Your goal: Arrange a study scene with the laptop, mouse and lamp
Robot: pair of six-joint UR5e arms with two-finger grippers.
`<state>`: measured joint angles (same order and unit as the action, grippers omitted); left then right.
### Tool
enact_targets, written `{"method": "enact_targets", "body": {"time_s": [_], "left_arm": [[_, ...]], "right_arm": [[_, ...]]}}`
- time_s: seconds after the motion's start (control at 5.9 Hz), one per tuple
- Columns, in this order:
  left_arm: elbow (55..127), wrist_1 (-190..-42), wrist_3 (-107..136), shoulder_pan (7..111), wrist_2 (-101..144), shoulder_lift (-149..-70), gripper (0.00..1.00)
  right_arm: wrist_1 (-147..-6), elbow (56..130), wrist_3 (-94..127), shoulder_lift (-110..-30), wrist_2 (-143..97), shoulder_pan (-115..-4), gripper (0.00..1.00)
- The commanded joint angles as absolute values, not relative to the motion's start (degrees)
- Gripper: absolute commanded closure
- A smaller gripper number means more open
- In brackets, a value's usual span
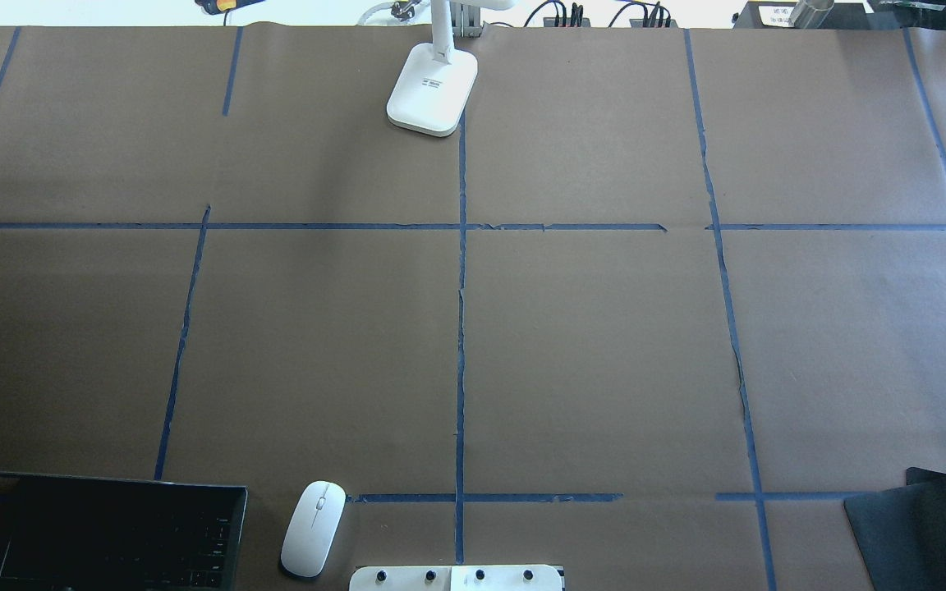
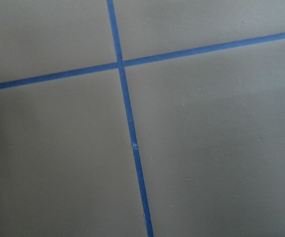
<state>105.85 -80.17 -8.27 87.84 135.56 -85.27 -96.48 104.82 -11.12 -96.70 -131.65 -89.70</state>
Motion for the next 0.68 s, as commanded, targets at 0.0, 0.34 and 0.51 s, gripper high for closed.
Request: {"method": "enact_targets", "body": {"time_s": [0.0, 0.34, 0.51], "left_arm": [[107.48, -80.07, -13.66, 87.89, 135.35, -84.04, 0.00], [107.56, -80.07, -12.75, 87.63, 135.61, -84.20, 0.00], [108.45, -80.42, -8.31, 87.63, 135.79, -84.81, 0.00]], "right_arm": [[-96.24, 104.59, -10.99, -96.85, -132.18, -89.65, 0.00], [-96.24, 104.24, -10.38, -97.12, -132.62, -89.65, 0.00], [-96.15, 104.24, -10.37, -97.12, -132.89, -89.65, 0.00]]}}
